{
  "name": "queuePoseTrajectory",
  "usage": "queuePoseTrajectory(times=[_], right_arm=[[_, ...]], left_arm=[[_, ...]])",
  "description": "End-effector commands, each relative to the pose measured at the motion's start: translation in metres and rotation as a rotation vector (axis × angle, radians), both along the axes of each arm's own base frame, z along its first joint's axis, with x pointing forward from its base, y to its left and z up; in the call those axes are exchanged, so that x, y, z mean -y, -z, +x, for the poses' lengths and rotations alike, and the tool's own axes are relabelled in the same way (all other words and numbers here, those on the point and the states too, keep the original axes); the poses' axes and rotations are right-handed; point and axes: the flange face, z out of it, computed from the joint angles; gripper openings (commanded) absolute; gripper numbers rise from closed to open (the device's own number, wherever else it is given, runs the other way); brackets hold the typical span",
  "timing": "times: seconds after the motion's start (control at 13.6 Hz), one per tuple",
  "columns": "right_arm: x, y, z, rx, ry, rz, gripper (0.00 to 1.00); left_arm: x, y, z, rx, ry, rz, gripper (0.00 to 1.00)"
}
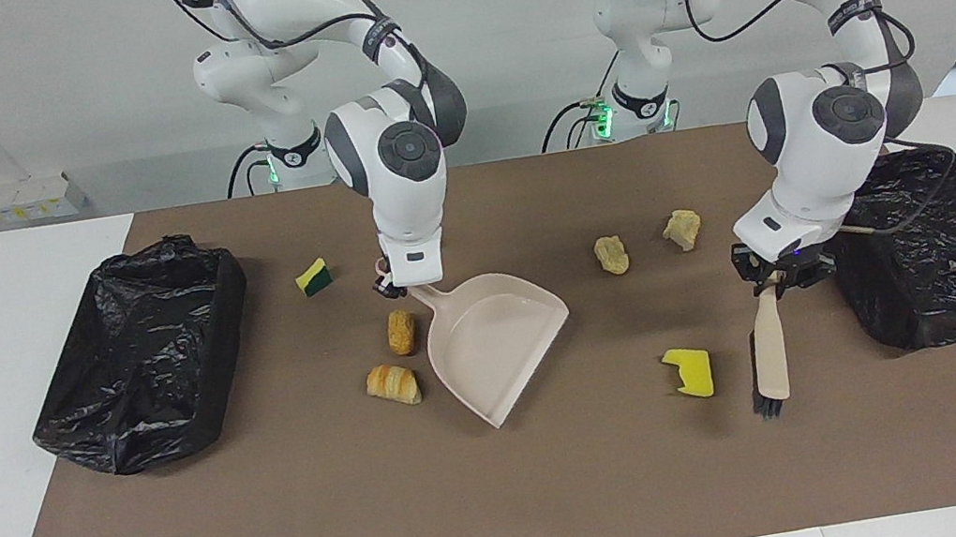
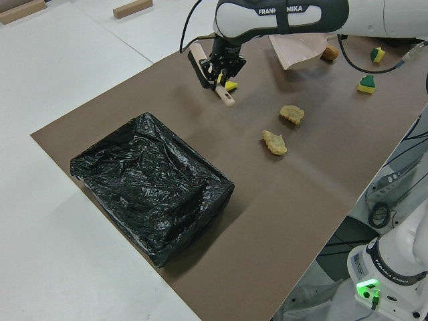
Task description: Sweep and dump trash in bin
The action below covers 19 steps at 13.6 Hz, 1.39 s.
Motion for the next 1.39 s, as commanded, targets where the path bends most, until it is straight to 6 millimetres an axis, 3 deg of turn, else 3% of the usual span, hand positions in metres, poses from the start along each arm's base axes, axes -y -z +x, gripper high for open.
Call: queuePoseTrajectory(times=[0.0,0.37,0.59,0.66,0.81,0.95,1.03,1.17,1.32], right_arm=[[0.007,0.001,-0.026,-0.003,-0.144,-0.009,0.0],[0.017,0.007,-0.042,-0.055,-0.423,-0.06,0.0],[0.018,0.006,-0.05,-0.082,-0.5,-0.095,0.0],[0.014,0.009,-0.055,-0.1,-0.526,-0.125,0.0],[-0.015,0.014,-0.071,-0.091,-0.633,-0.208,0.0],[-0.014,0.016,-0.071,-0.093,-0.635,-0.215,0.0],[-0.014,0.016,-0.07,-0.089,-0.635,-0.213,0.0],[-0.015,0.016,-0.069,-0.085,-0.636,-0.211,0.0],[-0.015,0.016,-0.069,-0.082,-0.637,-0.21,0.0]], left_arm=[[-0.001,0.006,0.02,0.003,0.039,0.014,0.0],[0.01,0.024,0.023,-0.015,0.089,0.055,0.0],[0.022,0.03,0.023,-0.028,0.232,0.078,0.0],[0.03,0.035,0.022,-0.035,0.258,0.09,0.0],[0.045,0.038,0.016,-0.057,0.294,0.109,0.0],[0.052,0.039,0.002,-0.135,0.326,0.136,0.0],[0.05,0.031,-0.006,-0.167,0.354,0.142,0.0],[0.043,0.016,-0.039,-0.229,0.448,0.147,0.0],[0.043,0.026,-0.077,-0.269,0.474,0.153,0.0]])
